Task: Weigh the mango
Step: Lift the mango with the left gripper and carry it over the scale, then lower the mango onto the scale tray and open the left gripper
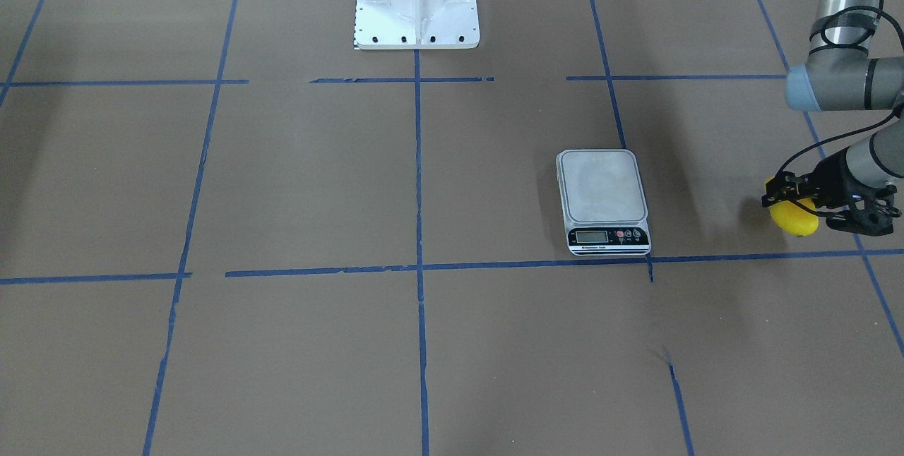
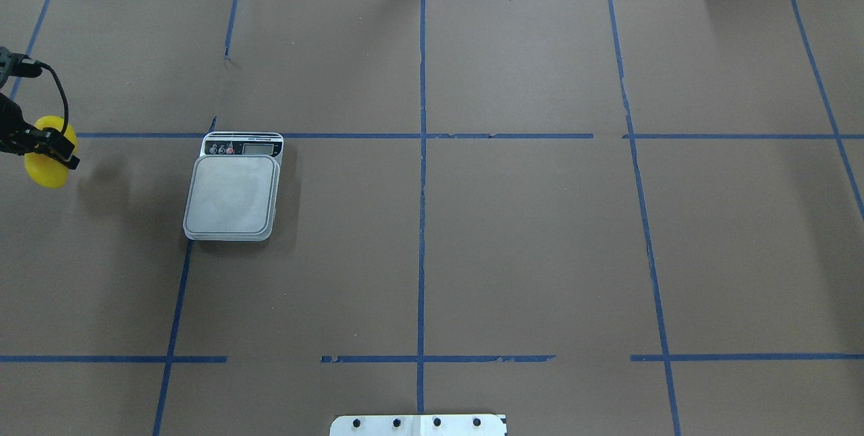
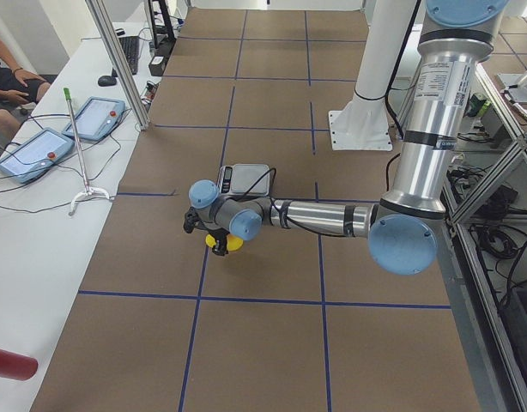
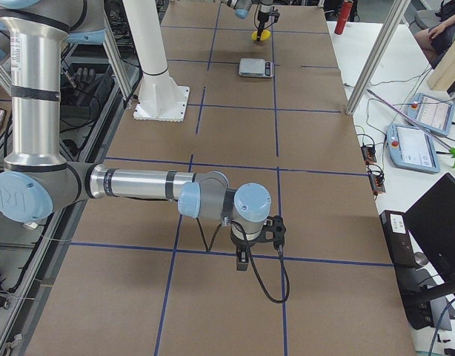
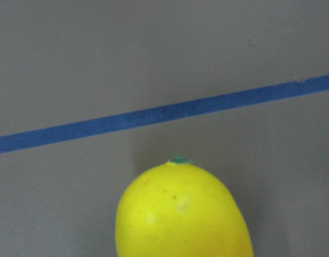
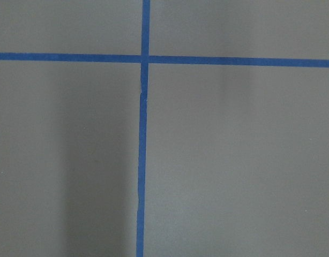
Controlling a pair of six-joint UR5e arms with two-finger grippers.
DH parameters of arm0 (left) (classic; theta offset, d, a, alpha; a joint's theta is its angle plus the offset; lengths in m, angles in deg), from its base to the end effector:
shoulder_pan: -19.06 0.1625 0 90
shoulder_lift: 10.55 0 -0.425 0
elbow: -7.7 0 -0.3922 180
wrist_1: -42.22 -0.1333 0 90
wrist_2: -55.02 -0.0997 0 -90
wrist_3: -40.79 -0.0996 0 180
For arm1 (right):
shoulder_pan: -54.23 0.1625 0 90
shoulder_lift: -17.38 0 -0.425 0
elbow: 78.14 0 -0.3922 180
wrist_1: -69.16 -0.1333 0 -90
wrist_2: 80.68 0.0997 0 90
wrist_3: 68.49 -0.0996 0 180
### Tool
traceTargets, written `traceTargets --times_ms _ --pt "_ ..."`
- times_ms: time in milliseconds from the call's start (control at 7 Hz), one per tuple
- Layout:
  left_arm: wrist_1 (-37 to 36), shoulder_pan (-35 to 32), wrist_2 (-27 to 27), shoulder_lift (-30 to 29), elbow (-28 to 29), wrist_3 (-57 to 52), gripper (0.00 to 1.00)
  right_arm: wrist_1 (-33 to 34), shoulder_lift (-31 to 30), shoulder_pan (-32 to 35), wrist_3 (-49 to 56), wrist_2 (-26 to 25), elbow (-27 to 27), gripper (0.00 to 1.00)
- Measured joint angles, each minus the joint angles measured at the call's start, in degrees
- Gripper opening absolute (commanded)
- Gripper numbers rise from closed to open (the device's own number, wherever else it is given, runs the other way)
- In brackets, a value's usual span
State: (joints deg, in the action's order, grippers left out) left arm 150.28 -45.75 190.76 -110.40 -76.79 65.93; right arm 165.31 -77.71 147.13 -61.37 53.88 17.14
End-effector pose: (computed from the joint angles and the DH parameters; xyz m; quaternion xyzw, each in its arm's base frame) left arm 0.1918 -0.5534 0.5778 -0.0001 0.4212 0.0759 0.9038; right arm 0.0859 -0.4425 0.6655 -0.0149 -0.3814 -0.0143 0.9242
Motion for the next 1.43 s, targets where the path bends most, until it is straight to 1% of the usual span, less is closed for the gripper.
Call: traceTargets --times_ms 143,286,429,714,1000,1429 --pt "-4.36 0.1 0.05 -1.49 -5.03 2.58 0.0 0.0 0.0 0.0 0.0 0.0 0.0 1.0" --pt "-6.6 0.52 0.07 -2.76 -8.52 4.95 0.0 0.0 0.0 0.0 0.0 0.0 0.0 1.0" --pt "-7.49 2.64 0.01 -4.29 -10.47 9.27 0.0 0.0 0.01 0.0 0.0 0.0 0.0 1.0" --pt "-7.81 9.55 -0.16 -6.53 -11.29 16.58 0.0 0.0 0.06 0.0 0.0 0.0 0.0 1.0" --pt "-7.51 14.22 0.01 -7.52 -10.81 17.97 0.0 0.0 0.01 0.0 0.0 0.0 0.0 1.0" --pt "-7.23 17.58 0.06 -9.9 -10.29 18.14 0.0 0.0 0.01 0.0 0.0 0.0 0.0 1.0"
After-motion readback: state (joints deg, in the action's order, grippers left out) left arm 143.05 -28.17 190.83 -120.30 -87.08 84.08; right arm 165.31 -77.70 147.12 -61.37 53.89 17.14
